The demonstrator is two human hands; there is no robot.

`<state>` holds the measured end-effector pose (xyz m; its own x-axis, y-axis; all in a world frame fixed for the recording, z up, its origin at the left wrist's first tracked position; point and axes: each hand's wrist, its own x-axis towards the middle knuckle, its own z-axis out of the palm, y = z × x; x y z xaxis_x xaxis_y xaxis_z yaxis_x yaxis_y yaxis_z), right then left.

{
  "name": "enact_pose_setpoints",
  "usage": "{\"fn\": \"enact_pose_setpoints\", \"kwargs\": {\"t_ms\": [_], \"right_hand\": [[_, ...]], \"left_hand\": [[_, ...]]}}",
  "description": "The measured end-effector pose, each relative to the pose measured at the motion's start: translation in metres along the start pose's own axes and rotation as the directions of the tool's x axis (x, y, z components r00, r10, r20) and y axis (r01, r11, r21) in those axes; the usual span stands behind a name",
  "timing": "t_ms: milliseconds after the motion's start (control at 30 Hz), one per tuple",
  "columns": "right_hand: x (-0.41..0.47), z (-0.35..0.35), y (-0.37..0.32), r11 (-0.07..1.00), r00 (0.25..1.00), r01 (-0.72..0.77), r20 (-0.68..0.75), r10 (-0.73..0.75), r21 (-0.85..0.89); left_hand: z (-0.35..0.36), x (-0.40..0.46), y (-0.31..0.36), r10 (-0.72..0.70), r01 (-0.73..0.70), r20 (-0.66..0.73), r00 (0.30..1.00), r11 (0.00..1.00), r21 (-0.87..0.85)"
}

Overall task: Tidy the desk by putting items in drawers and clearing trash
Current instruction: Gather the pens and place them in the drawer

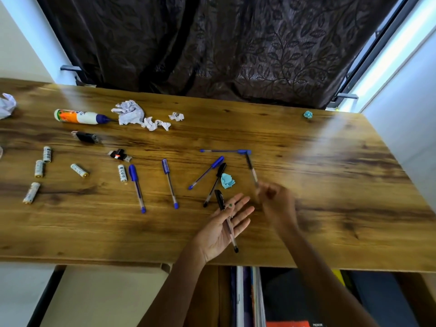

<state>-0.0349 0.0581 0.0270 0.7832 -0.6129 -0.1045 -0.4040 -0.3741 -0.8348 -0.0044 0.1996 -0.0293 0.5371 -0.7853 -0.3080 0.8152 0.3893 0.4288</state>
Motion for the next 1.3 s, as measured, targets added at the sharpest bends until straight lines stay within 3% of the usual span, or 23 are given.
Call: {"fn": "enact_pose_setpoints", "kwargs": {"t_ms": [100, 300, 533, 767, 867, 1000, 1133, 1300], "right_hand": [[-0.06, 0.01, 0.008, 0.997, 0.981, 0.073, 0.184, -0.065, -0.036], [-0.087, 0.024, 0.014, 0.968, 0.945, 0.222, 0.27, -0.185, -0.116], [0.025, 0.01, -0.017, 0.903, 0.938, 0.346, 0.066, -0.341, -0.253], [0.145, 0.044, -0.014, 0.676, 0.921, 0.388, 0.285, -0.265, -0.626], [0.15, 0.049, -0.015, 0.611, 0.914, 0.404, 0.27, -0.303, -0.681], [0.148, 0.045, -0.01, 0.67, 0.917, 0.391, 0.199, -0.347, -0.631], [0.142, 0.025, -0.007, 0.868, 0.966, 0.26, 0.105, -0.238, -0.423], [0.113, -0.011, 0.011, 0.971, 0.992, 0.128, 0.025, -0.125, -0.204]], "left_hand": [[0.001, -0.001, 0.0, 0.016, -0.015, -0.023, 1.0, 0.999, 0.036], [0.002, -0.005, 0.001, 0.039, -0.041, 0.017, 0.999, 0.994, 0.103], [-0.001, -0.003, 0.001, 0.033, -0.033, 0.014, 0.999, 0.999, -0.025], [-0.005, -0.002, 0.0, 0.013, -0.013, 0.062, 0.998, 1.0, 0.004], [-0.006, -0.001, 0.001, 0.01, -0.012, 0.086, 0.996, 1.0, 0.018], [-0.008, 0.0, 0.002, 0.012, -0.013, 0.124, 0.992, 1.0, 0.013], [-0.009, -0.001, 0.002, 0.005, -0.005, 0.133, 0.991, 1.0, -0.003], [-0.008, -0.009, 0.007, 0.013, -0.013, 0.082, 0.997, 1.0, 0.001]]}}
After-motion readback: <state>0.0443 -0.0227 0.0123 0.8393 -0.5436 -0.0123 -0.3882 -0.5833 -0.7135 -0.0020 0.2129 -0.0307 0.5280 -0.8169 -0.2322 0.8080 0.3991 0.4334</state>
